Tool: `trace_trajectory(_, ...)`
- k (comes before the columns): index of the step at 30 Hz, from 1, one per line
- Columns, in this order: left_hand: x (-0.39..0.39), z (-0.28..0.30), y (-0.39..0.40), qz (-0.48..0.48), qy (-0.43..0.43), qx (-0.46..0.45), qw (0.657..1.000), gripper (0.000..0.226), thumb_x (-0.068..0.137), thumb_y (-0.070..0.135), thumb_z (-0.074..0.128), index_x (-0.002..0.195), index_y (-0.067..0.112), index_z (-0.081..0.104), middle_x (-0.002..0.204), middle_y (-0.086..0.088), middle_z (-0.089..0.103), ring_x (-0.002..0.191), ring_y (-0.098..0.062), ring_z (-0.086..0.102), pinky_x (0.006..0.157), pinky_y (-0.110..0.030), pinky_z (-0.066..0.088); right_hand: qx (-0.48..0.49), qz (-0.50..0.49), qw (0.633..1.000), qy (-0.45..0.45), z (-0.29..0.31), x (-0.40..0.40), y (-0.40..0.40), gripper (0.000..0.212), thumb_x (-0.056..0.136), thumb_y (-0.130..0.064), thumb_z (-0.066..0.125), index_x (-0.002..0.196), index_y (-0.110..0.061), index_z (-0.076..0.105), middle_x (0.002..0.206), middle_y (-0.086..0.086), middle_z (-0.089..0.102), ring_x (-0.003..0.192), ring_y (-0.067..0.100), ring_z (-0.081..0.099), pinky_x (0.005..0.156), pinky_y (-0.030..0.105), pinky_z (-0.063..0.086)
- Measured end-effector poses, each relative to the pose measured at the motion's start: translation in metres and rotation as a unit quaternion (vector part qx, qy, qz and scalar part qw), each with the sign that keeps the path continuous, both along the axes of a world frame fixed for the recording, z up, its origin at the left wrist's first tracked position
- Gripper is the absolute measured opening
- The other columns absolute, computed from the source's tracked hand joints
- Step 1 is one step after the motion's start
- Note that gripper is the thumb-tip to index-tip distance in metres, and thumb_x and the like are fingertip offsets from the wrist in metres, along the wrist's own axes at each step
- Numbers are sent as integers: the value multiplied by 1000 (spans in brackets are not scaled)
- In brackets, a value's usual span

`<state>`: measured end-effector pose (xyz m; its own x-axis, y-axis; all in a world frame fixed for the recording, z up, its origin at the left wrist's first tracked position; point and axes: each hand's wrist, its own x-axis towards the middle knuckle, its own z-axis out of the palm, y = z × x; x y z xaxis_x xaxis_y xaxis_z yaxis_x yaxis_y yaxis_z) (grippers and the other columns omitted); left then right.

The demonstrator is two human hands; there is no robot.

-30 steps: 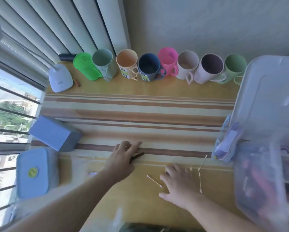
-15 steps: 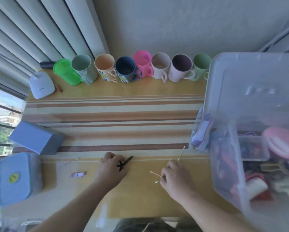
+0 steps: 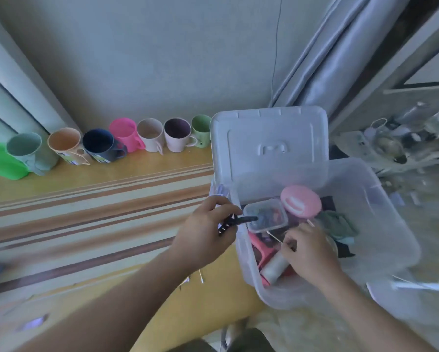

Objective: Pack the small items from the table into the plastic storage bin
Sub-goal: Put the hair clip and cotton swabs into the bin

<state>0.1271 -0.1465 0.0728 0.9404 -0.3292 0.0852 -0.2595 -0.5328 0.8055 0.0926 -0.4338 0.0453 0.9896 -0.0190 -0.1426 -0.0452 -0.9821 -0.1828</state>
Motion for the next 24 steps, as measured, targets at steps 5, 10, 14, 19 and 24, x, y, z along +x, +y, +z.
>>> trace_trajectory(5, -1, 0, -77, -116, -64, 119, 984, 25, 88, 43, 60, 110, 40, 72, 113, 8, 63, 86, -15, 64, 65, -25, 47, -21, 22, 998, 56, -21, 3, -31, 7, 85, -33, 67, 81, -30, 73, 88, -12, 53, 101, 23, 58, 72, 35, 44)
trace_trajectory(10, -6, -8, -139, -153, -57, 379, 911, 27, 91, 36, 55, 110, 38, 73, 105, -2, 63, 96, -32, 56, 86, -42, 45, 49, 23, 998, 31, -13, 7, -63, 7, 85, -29, 72, 91, -30, 75, 103, -7, 59, 107, 21, 54, 81, 40, 55)
trace_trajectory(14, -15, -14, -168, -185, 22, 484, 855, 35, 86, 22, 62, 120, 29, 64, 118, -7, 58, 113, -35, 50, 93, -48, 39, 47, 47, 997, 30, -15, 5, -84, 12, 87, -34, 66, 97, -32, 73, 119, -8, 60, 100, 21, 55, 77, 41, 57)
trace_trajectory(19, -26, -26, -173, -184, 19, 485, 855, 48, 84, 50, 68, 124, 25, 62, 126, -9, 52, 120, -35, 41, 100, -49, 38, 30, 73, 996, 27, -14, 3, -91, 29, 82, -37, 71, 110, -34, 71, 121, -6, 60, 108, 24, 54, 79, 43, 55)
trace_trajectory(24, -21, -18, -139, -65, -101, 327, 937, 34, 87, 59, 57, 111, 36, 67, 133, -4, 51, 127, -34, 44, 105, -45, 41, 57, 120, 991, 9, 0, 11, -74, 57, 80, -39, 76, 134, -32, 59, 118, -5, 54, 112, 23, 50, 88, 40, 53)
